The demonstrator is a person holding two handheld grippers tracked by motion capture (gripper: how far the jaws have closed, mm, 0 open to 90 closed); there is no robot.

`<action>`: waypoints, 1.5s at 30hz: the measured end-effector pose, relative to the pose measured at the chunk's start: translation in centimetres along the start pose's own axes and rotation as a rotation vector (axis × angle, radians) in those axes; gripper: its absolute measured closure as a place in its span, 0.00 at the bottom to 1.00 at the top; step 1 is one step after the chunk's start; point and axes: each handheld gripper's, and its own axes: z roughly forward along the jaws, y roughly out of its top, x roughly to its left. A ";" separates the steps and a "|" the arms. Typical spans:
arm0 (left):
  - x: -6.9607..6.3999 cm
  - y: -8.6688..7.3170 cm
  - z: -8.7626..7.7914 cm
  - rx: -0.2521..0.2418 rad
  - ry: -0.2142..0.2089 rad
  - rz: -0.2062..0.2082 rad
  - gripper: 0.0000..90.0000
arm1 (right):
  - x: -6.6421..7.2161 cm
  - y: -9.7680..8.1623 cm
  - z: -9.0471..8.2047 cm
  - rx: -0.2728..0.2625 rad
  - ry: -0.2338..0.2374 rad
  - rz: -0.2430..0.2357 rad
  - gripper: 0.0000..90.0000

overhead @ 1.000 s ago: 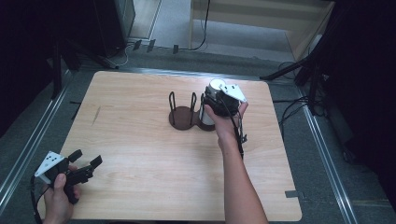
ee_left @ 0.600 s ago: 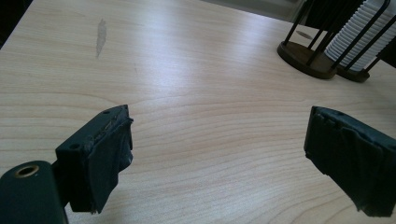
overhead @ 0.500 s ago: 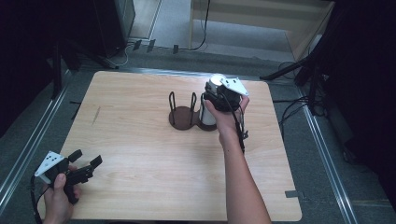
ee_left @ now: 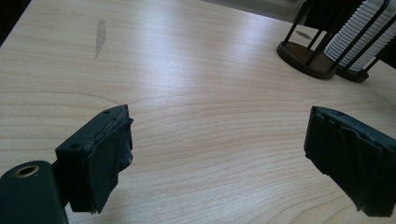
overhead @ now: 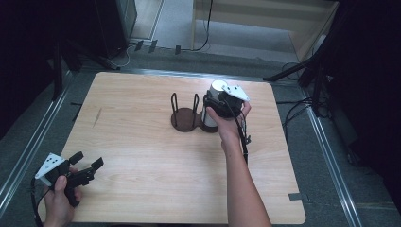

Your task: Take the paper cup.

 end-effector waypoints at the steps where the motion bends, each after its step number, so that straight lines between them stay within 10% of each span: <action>1: 0.0 0.0 0.0 0.001 0.000 0.000 0.09 | 0.0 -0.2 0.1 0.003 -0.001 0.003 0.24; 19: 0.0 0.0 0.0 0.004 0.000 0.000 0.09 | 0.3 -0.8 0.3 -0.010 -0.015 -0.027 0.31; 45: 0.0 0.0 0.1 -0.007 0.005 -0.011 0.09 | 0.8 4.7 -3.9 -0.157 0.009 -0.008 0.34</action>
